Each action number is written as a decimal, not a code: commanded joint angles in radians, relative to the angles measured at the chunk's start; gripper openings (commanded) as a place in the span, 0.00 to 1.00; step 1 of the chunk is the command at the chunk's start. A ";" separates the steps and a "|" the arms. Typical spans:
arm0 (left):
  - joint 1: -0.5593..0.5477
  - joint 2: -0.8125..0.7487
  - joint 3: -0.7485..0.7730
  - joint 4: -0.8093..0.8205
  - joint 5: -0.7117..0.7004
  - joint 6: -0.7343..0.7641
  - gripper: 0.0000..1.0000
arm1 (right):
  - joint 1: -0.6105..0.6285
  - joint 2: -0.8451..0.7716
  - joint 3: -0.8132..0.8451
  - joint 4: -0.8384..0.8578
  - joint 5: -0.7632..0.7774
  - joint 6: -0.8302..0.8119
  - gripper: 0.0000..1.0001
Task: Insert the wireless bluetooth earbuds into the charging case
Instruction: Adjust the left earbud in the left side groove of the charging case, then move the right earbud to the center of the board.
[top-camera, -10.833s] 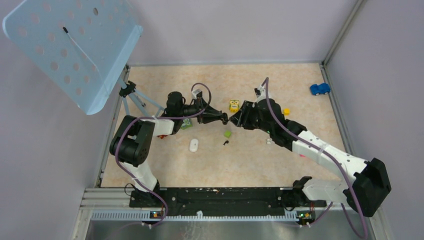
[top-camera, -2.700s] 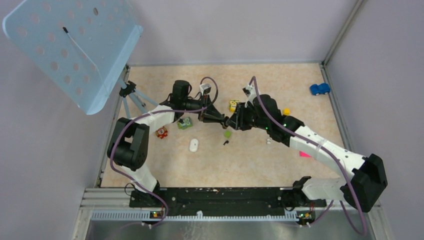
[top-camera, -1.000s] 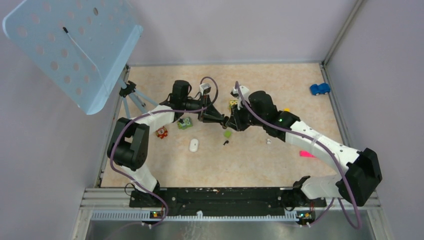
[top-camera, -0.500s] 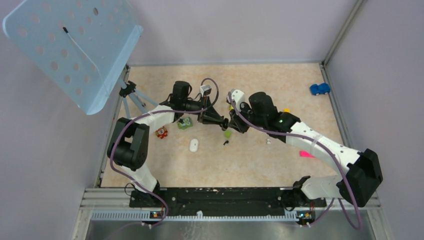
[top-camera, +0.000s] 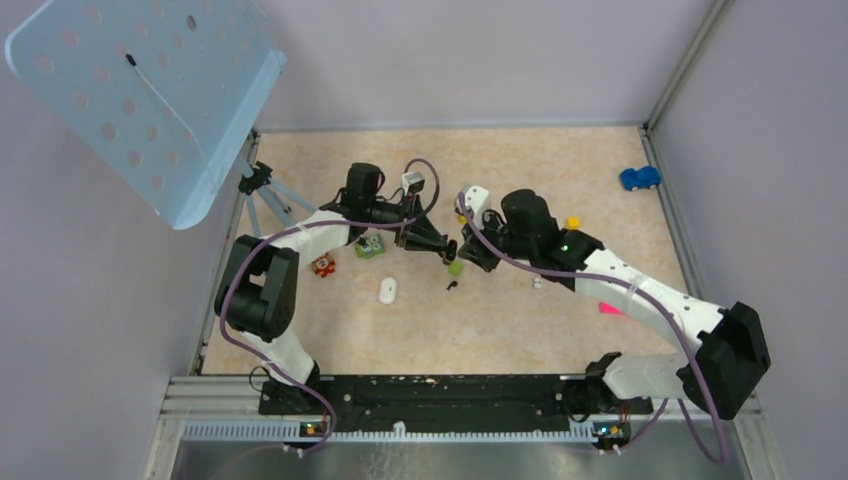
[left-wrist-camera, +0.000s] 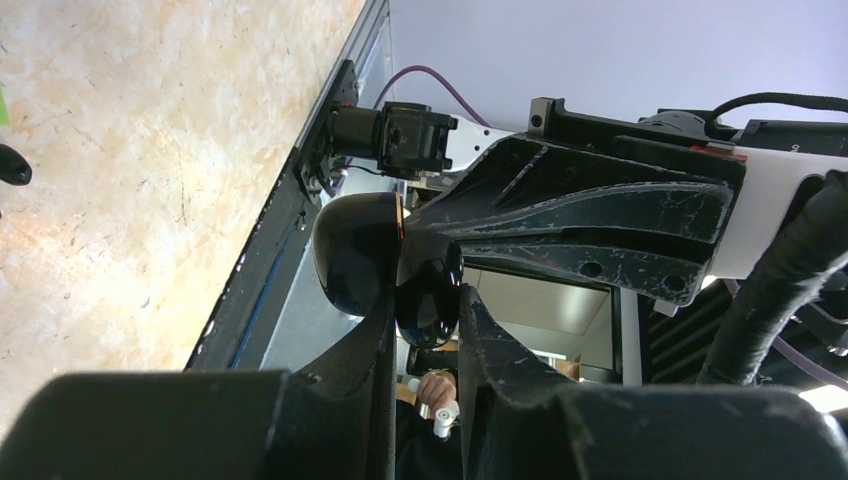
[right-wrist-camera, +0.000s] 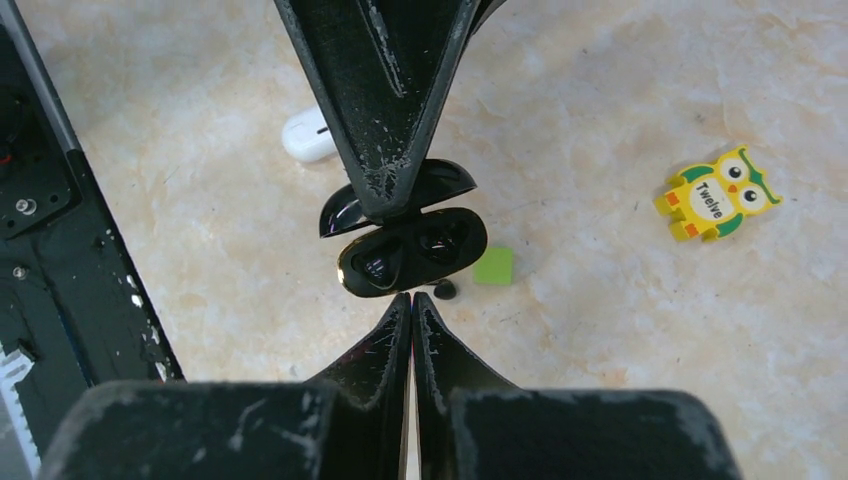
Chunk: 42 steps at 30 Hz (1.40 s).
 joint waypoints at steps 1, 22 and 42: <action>-0.002 -0.032 0.044 -0.006 0.022 0.040 0.00 | 0.002 -0.068 0.006 0.010 0.060 0.049 0.01; 0.109 -0.101 0.004 -0.382 -0.275 0.447 0.00 | -0.006 0.158 -0.180 0.149 0.277 0.791 0.50; 0.118 -0.113 -0.012 -0.380 -0.291 0.441 0.00 | 0.049 0.415 0.000 0.110 0.369 0.862 0.40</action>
